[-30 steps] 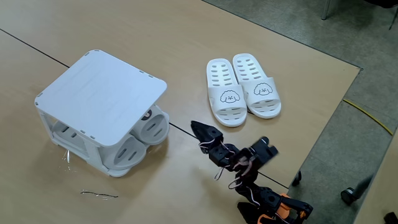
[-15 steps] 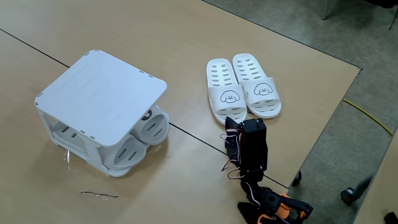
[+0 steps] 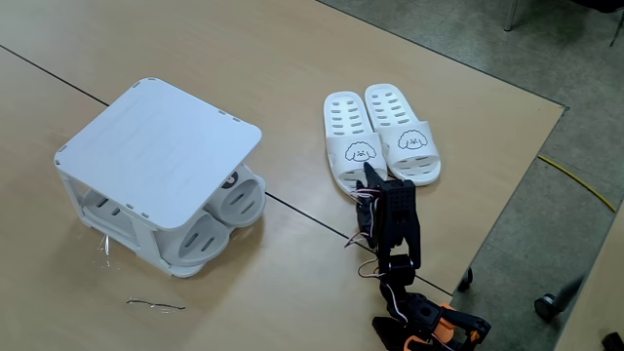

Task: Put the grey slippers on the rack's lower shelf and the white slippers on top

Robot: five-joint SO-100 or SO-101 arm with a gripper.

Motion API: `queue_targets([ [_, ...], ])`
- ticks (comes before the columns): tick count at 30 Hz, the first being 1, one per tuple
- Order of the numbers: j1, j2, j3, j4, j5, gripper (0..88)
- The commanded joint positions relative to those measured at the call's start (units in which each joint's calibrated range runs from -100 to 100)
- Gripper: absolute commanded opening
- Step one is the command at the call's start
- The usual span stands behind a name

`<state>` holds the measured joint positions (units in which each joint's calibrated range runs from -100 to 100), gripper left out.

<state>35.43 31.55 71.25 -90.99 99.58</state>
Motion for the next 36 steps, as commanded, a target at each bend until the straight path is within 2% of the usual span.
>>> queue_targets([
  [1, 0.42, 1.73, -8.51, -0.82, 0.42, 27.0],
  [4, 0.34, 4.59, -12.93, -0.56, 0.42, 30.6],
  [10, 0.34, 10.99, -24.56, 0.22, 0.42, 31.0],
  [22, 0.42, 12.58, -51.54, 26.36, 0.42, 29.9],
  [24, 0.42, 12.67, -54.24, 30.25, 0.42, 23.7],
  [27, 0.42, 13.93, -60.29, 37.75, 0.42, 4.1],
  [28, 0.42, 14.18, -62.0, 39.13, 0.42, 0.1],
  [33, 0.84, 12.75, -67.05, 41.72, 0.42, 0.8],
  [36, 2.23, 6.36, -67.51, 47.16, 0.42, 0.8],
])
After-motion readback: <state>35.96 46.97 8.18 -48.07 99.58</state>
